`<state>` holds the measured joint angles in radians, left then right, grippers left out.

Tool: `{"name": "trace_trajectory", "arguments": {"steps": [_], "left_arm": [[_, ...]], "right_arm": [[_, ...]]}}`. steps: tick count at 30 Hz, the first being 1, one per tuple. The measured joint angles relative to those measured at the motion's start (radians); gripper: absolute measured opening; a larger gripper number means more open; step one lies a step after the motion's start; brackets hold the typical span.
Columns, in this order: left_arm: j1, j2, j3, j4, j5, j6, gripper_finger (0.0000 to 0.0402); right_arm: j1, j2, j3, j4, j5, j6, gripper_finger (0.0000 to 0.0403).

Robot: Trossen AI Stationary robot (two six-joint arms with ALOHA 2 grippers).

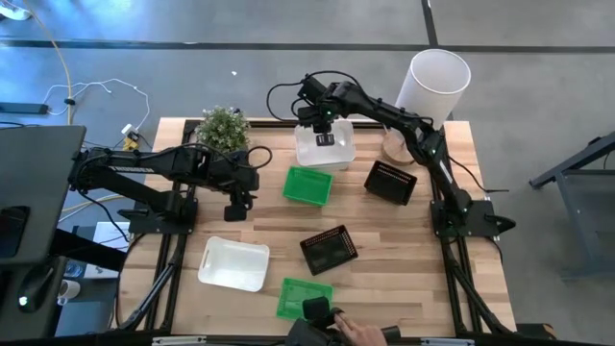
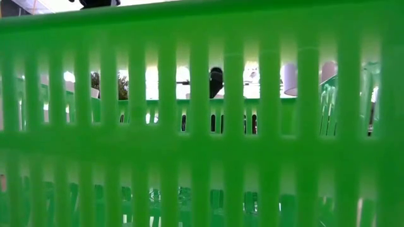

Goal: Stack baskets by color
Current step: Stack the bottom right white bin on top of the top white bin

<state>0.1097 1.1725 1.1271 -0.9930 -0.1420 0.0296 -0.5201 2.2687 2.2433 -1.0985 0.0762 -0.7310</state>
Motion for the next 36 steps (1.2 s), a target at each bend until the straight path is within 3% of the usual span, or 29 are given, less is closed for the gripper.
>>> {"name": "trace_trajectory", "arguments": {"steps": [6, 16, 36], "left_arm": [[0.000, 0.000, 0.000, -0.008, 0.000, 0.000, 0.0136], [0.000, 0.000, 0.000, -0.007, -0.001, 0.009, 0.0136], [0.000, 0.000, 0.000, -0.008, -0.004, 0.026, 0.0136]], "right_arm": [[-0.004, -0.014, 0.000, 0.022, 0.020, 0.016, 0.0099], [-0.038, -0.007, 0.000, 0.032, -0.012, 0.051, 0.0006], [-0.059, 0.019, 0.000, 0.014, -0.025, 0.054, 0.0000]]}}
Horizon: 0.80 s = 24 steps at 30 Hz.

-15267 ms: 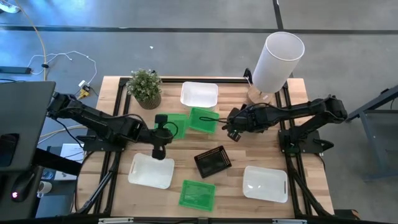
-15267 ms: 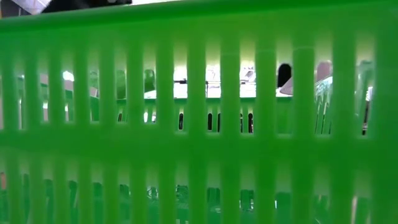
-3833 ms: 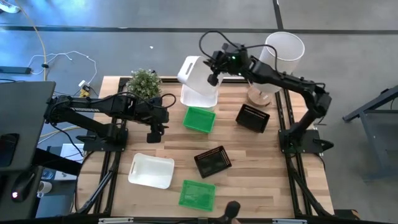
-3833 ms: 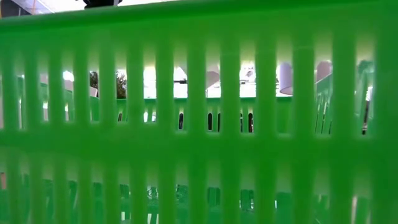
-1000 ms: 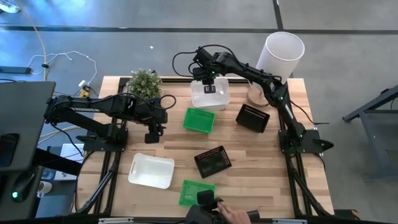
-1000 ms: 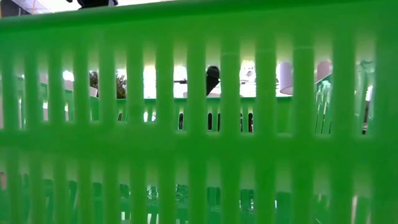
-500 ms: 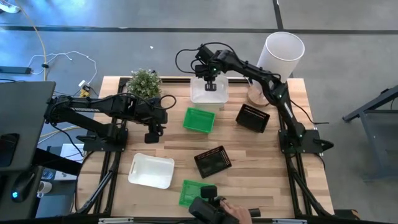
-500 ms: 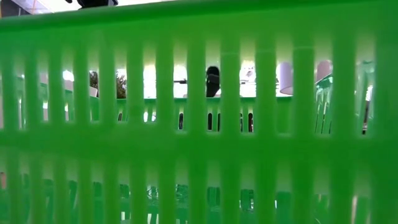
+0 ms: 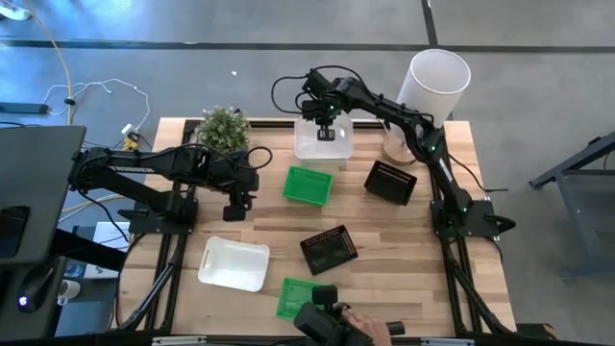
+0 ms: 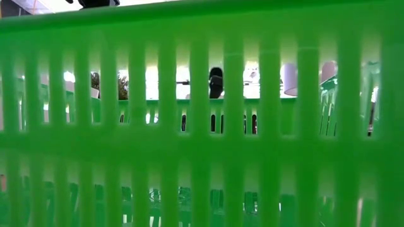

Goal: Stack baskets by color
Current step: Stack the bottom right white bin on top of the top white bin

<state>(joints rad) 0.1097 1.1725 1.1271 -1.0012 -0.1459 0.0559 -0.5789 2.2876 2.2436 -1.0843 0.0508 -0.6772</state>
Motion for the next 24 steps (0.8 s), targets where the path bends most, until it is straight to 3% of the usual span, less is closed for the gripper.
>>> {"name": "trace_trajectory", "arguments": {"steps": [4, 15, 24], "left_arm": [[0.000, 0.000, 0.000, -0.001, 0.000, 0.000, 0.0136], [0.000, 0.000, 0.000, -0.001, 0.000, 0.000, 0.0136], [0.000, 0.000, 0.000, -0.001, 0.001, 0.000, 0.0136]], "right_arm": [[-0.006, -0.002, 0.028, -0.033, -0.012, 0.006, 0.0000], [-0.059, 0.000, 0.078, -0.094, -0.193, 0.003, 0.0000], [-0.071, 0.004, 0.077, -0.109, -0.218, -0.004, 0.0000]]}}
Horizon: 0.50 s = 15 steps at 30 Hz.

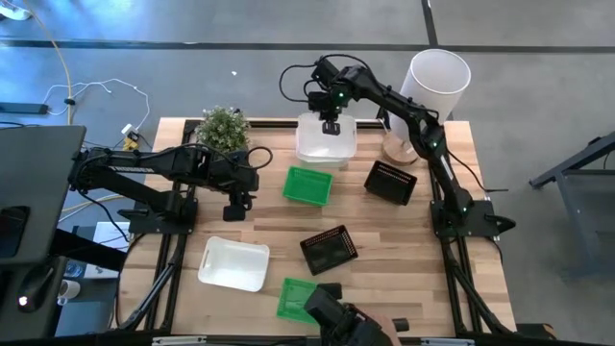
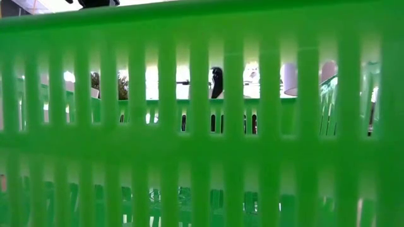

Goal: Stack baskets by color
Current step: Stack the bottom right white bin on top of the top white bin

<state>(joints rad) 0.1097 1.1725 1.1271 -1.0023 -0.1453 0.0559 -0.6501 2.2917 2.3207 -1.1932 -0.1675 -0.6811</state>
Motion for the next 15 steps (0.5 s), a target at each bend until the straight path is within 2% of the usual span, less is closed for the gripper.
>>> {"name": "trace_trajectory", "arguments": {"steps": [11, 15], "left_arm": [[0.000, 0.000, 0.000, -0.008, 0.003, 0.000, 0.0136], [0.000, 0.000, 0.000, -0.008, 0.003, 0.000, 0.0136]], "right_arm": [[0.016, 0.031, -0.001, -0.022, -0.001, -0.008, 0.0000], [0.019, 0.037, -0.001, -0.022, 0.030, -0.007, 0.0000]]}}
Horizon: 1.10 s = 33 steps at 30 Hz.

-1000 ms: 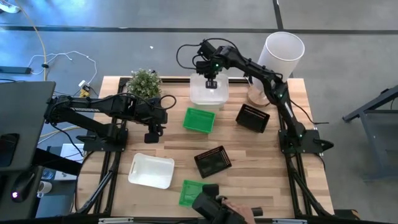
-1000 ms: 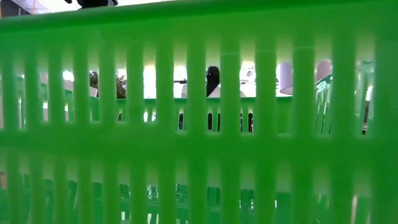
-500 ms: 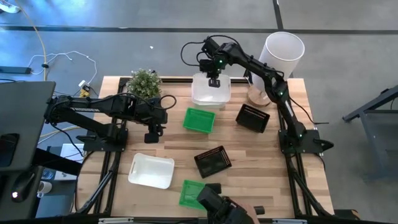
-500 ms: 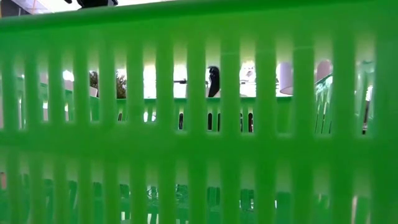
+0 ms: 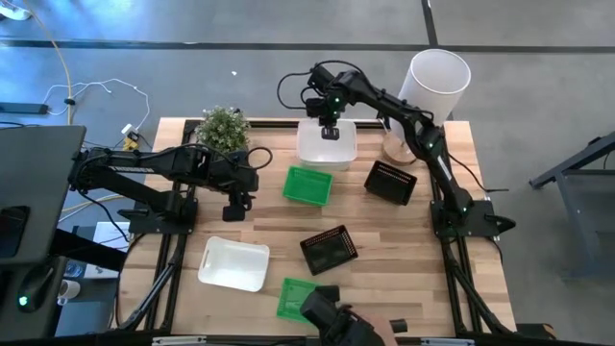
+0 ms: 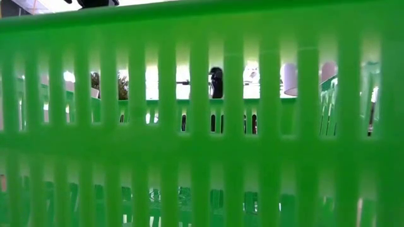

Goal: Stack baskets by color
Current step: Stack the bottom right white bin on top of the top white bin, then stack the bottom green bin on top of the top green bins

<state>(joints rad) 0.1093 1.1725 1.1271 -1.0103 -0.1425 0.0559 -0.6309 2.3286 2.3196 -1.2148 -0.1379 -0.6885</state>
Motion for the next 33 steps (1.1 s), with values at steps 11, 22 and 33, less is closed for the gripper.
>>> {"name": "trace_trajectory", "arguments": {"steps": [11, 22, 33], "left_arm": [[0.000, 0.000, 0.000, -0.013, -0.001, 0.000, 0.0136], [0.000, 0.000, 0.000, -0.066, 0.000, -0.030, 0.0136], [-0.060, 0.000, 0.000, -0.164, 0.003, -0.111, 0.0136]], "right_arm": [[0.012, 0.006, 0.000, 0.005, 0.080, 0.000, 0.0069], [0.032, -0.033, 0.036, -0.077, 0.133, 0.069, 0.0099], [0.105, -0.091, 0.035, -0.248, 0.007, 0.200, 0.0099]]}}
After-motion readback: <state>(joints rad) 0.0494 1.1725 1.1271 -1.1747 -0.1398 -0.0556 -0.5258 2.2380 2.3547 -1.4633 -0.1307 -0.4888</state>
